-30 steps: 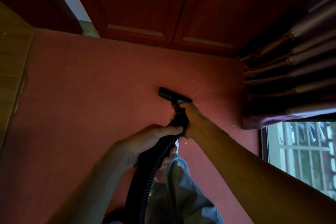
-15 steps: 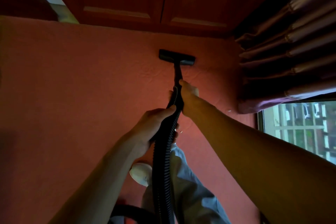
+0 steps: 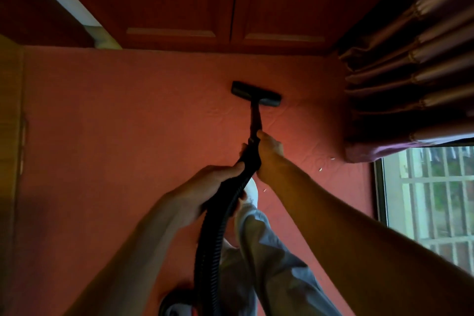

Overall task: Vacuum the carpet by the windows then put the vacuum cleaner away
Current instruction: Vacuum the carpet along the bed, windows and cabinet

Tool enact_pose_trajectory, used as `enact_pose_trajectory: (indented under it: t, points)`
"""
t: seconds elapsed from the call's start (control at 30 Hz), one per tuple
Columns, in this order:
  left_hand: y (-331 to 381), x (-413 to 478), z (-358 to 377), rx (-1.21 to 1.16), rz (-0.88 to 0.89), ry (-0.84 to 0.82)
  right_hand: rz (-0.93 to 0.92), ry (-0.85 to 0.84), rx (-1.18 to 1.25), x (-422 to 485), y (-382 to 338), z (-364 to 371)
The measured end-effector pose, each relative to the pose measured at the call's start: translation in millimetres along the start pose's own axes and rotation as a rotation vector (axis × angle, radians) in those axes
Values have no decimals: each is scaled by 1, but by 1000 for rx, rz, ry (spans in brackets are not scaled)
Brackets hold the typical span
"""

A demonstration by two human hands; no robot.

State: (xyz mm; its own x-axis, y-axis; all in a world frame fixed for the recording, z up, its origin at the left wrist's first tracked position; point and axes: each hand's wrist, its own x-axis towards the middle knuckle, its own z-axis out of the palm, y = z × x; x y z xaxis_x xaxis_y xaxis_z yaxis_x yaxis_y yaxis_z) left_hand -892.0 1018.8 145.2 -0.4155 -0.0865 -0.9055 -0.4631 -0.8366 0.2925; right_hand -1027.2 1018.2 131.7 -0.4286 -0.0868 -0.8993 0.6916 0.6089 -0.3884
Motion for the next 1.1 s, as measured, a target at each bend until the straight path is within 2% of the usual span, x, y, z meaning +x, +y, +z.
enact_pose_trajectory:
  t: [0.07, 0.17, 0.3, 0.47, 0.63, 0.83, 0.93, 1.1]
  points:
    - [5, -4, 8, -26, 66, 74, -3, -36, 37, 6, -16, 1]
    - [19, -27, 29, -55, 164, 58, -12, -99, 74, 12, -33, -7]
    - [8, -34, 46, -89, 52, 44, 6, -104, 6, 11, -16, -25]
    - [-33, -48, 52, -113, -186, -15, -79, 4, -346, 5, 40, -48]
    - [-74, -89, 58, -175, -155, -10, -154, 66, -642, -26, 78, -60]
    - [-116, -127, 69, -205, -155, -15, -88, 146, -727, -62, 114, -77]
    - [-134, -135, 85, -204, -124, -5, -52, 71, -782, -79, 124, -100]
    - [-164, -142, 124, -233, -167, 40, -46, 10, -870, -88, 138, -143]
